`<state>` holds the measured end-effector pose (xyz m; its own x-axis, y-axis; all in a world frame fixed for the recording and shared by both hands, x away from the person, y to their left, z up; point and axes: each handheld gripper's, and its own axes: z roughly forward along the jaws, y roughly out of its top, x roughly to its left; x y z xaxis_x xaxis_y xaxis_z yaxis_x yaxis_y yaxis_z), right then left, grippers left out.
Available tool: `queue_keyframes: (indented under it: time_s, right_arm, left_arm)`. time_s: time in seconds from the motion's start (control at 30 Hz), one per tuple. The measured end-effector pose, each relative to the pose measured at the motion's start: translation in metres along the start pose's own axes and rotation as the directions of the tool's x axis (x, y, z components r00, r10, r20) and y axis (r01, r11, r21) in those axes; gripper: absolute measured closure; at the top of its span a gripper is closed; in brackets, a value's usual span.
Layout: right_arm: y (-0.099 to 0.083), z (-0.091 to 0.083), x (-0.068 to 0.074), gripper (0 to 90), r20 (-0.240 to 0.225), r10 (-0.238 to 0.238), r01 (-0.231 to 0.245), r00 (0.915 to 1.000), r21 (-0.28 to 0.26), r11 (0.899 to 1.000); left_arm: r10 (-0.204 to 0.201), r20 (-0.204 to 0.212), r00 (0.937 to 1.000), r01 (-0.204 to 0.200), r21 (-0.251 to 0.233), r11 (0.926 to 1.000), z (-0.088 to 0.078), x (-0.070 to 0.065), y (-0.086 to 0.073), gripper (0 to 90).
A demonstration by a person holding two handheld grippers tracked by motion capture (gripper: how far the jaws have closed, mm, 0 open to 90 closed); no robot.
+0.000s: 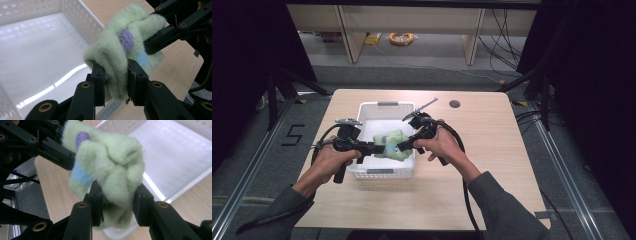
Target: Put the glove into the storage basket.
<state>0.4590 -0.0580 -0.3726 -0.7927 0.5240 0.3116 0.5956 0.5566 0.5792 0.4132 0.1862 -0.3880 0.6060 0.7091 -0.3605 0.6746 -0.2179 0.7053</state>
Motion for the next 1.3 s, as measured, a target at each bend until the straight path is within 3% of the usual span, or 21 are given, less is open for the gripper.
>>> queue_keyframes:
  time_s: [0.23,0.47,0.7,0.8,0.87,0.9,0.93,0.97,1.0,1.03,1.17,1.23,1.3]
  right_arm:
    - [0.012,0.02,-0.008,66.0,-0.007,0.006,-0.006,1.0,0.038,0.999]
    - [0.017,0.042,-0.018,65.9,-0.019,0.026,-0.025,0.9995,0.069,0.997]
    - [0.016,0.061,-0.027,65.9,-0.003,0.046,-0.045,0.9989,0.112,0.993]
    - [0.016,0.066,-0.029,65.7,0.019,0.032,-0.035,0.9993,0.134,0.99]
    - [0.015,0.071,-0.03,65.7,0.018,0.025,-0.028,0.9995,0.143,0.989]
    - [0.014,0.073,-0.03,65.6,0.024,0.031,-0.034,0.9992,0.145,0.989]
    - [0.013,0.075,-0.03,65.5,0.018,0.047,-0.049,0.9987,0.152,0.987]
    - [0.012,0.078,-0.031,65.5,0.023,0.036,-0.04,0.9991,0.159,0.986]
    - [0.012,0.08,-0.031,65.5,0.028,0.034,-0.038,0.999,0.16,0.986]
    - [0.012,0.081,-0.03,65.4,0.04,0.04,-0.046,0.9984,0.17,0.984]
    - [0.012,0.086,-0.032,65.3,0.041,0.041,-0.048,0.9983,0.182,0.982]
    - [0.012,0.089,-0.031,65.2,0.031,0.047,-0.052,0.9984,0.184,0.981]
    - [0.012,0.091,-0.033,65.1,0.042,0.03,-0.037,0.9987,0.196,0.98]
  left_arm:
    - [-0.046,-0.006,0.9989,0.046,0.019,0.9988,0.006,0.022,-0.003,69.7]
    - [-0.063,-0.026,0.9977,0.064,0.048,0.9968,0.016,0.037,-0.006,69.4]
    - [-0.085,-0.047,0.9952,0.089,0.081,0.9927,0.031,0.048,-0.013,68.8]
    - [-0.098,-0.051,0.9939,0.103,0.107,0.9889,0.035,0.053,-0.016,68.3]
    - [-0.098,-0.062,0.9933,0.105,0.12,0.9872,0.037,0.054,-0.018,68.2]
    - [-0.078,-0.061,0.9951,0.086,0.137,0.9869,0.037,0.056,-0.019,68.2]
    - [-0.091,-0.072,0.9932,0.1,0.131,0.9864,0.039,0.054,-0.02,68.1]
    - [-0.063,-0.081,0.9947,0.075,0.154,0.9852,0.038,0.055,-0.02,67.9]
    - [-0.088,-0.08,0.993,0.099,0.143,0.9848,0.04,0.053,-0.021,67.8]
    - [-0.062,-0.087,0.9943,0.076,0.168,0.9828,0.04,0.056,-0.02,67.7]
    - [-0.069,-0.101,0.9924,0.086,0.172,0.9814,0.044,0.056,-0.02,67.3]
    - [-0.058,-0.106,0.9927,0.078,0.196,0.9775,0.044,0.058,-0.021,67.1]
    - [-0.063,-0.118,0.991,0.085,0.196,0.9768,0.046,0.057,-0.022,66.8]
